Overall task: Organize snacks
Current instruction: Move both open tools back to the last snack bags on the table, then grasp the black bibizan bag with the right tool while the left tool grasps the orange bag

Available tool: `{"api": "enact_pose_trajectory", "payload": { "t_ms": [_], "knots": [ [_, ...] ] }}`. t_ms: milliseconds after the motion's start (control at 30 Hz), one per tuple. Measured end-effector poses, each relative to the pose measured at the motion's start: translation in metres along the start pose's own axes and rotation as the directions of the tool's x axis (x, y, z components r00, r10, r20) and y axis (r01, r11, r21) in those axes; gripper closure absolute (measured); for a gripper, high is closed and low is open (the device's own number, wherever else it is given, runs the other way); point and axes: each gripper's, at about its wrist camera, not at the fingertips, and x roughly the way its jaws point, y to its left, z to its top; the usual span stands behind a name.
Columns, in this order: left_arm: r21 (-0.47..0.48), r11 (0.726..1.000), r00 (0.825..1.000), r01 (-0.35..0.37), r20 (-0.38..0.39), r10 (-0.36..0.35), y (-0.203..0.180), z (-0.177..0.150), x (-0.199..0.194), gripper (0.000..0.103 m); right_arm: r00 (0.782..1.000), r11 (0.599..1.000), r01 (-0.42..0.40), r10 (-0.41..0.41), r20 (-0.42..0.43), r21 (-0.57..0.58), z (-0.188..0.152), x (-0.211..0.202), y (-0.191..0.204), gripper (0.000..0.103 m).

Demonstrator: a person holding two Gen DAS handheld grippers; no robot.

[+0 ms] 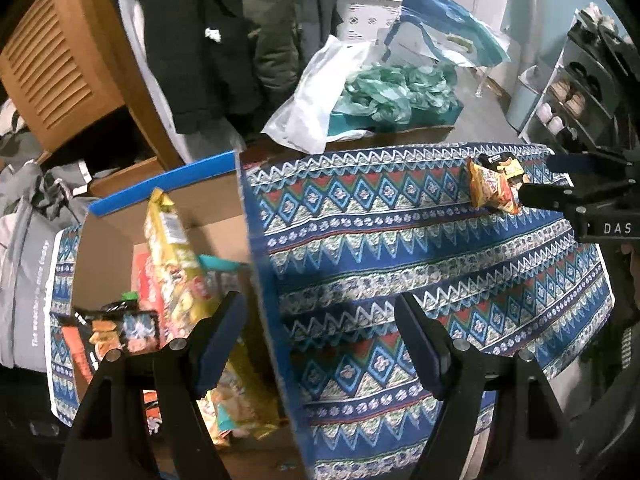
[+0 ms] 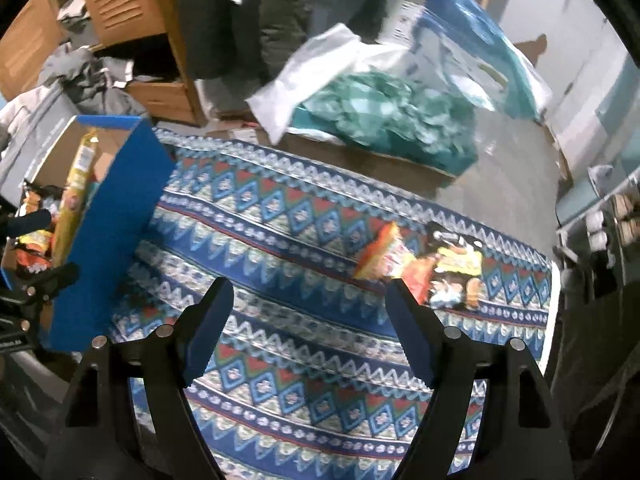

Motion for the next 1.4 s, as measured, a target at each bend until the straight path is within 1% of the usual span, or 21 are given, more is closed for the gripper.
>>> {"api": "enact_pose_trajectory", "payload": {
  "t_ms": [100, 367, 500, 533, 567, 700, 767, 900, 1067, 1133, 1267, 1400],
  "knots": [
    [0.012, 1.0, 1.0, 0.003, -0.01, -0.003, -0.011, 0.007, 0.007, 0.025, 1.0, 1.0, 0.007, -0.007, -0.005, 0.026, -0.004, 0.003, -0.014, 0.026],
    [0.073, 0.997, 0.999, -0.024, -0.046, 0.027, -0.034, 0.03, 0.031, 0.025, 1.0, 0.995, 0.009, -0.007, -0.023, 0.097, -0.007, 0.02, -0.055, 0.026],
    [0.089, 0.996, 0.999, -0.024, -0.045, 0.028, -0.043, 0.044, 0.038, 0.025, 0.999, 0.994, 0.037, -0.033, -0.041, 0.105, -0.008, 0.033, -0.077, 0.026],
    [0.091, 0.996, 0.999, -0.019, -0.046, 0.023, -0.047, 0.048, 0.041, 0.024, 0.998, 0.993, 0.04, -0.035, -0.045, 0.111, -0.008, 0.036, -0.082, 0.026],
    [0.091, 0.996, 0.999, -0.013, -0.049, 0.018, -0.049, 0.052, 0.044, 0.021, 0.998, 0.992, 0.039, -0.033, -0.051, 0.122, -0.009, 0.04, -0.088, 0.026],
    [0.083, 0.996, 0.997, 0.024, -0.077, -0.018, -0.064, 0.066, 0.063, 0.021, 0.997, 0.979, 0.011, 0.004, -0.076, 0.202, -0.009, 0.056, -0.116, 0.026],
    [0.089, 0.995, 0.995, 0.04, -0.092, -0.032, -0.073, 0.071, 0.074, 0.021, 0.996, 0.979, 0.019, -0.002, -0.087, 0.204, -0.005, 0.064, -0.127, 0.026],
    [0.092, 0.994, 0.992, 0.054, -0.12, -0.043, -0.091, 0.083, 0.097, 0.021, 0.994, 0.982, 0.061, -0.043, -0.102, 0.177, 0.005, 0.077, -0.141, 0.026],
    [0.082, 0.994, 0.989, 0.067, -0.14, -0.055, -0.109, 0.096, 0.12, 0.021, 0.994, 0.978, 0.06, -0.04, -0.1, 0.202, 0.017, 0.099, -0.153, 0.026],
    [0.073, 0.995, 0.988, 0.068, -0.144, -0.057, -0.113, 0.101, 0.128, 0.021, 0.993, 0.977, 0.066, -0.044, -0.111, 0.204, 0.02, 0.109, -0.156, 0.026],
    [0.048, 0.996, 0.985, 0.072, -0.16, -0.063, -0.12, 0.106, 0.139, 0.021, 0.984, 0.979, 0.104, -0.076, -0.159, 0.174, 0.016, 0.124, -0.156, 0.026],
    [0.021, 0.997, 0.982, 0.076, -0.174, -0.071, -0.126, 0.106, 0.147, 0.021, 0.98, 0.979, 0.103, -0.069, -0.187, 0.176, 0.006, 0.128, -0.156, 0.026]
  ]
}}
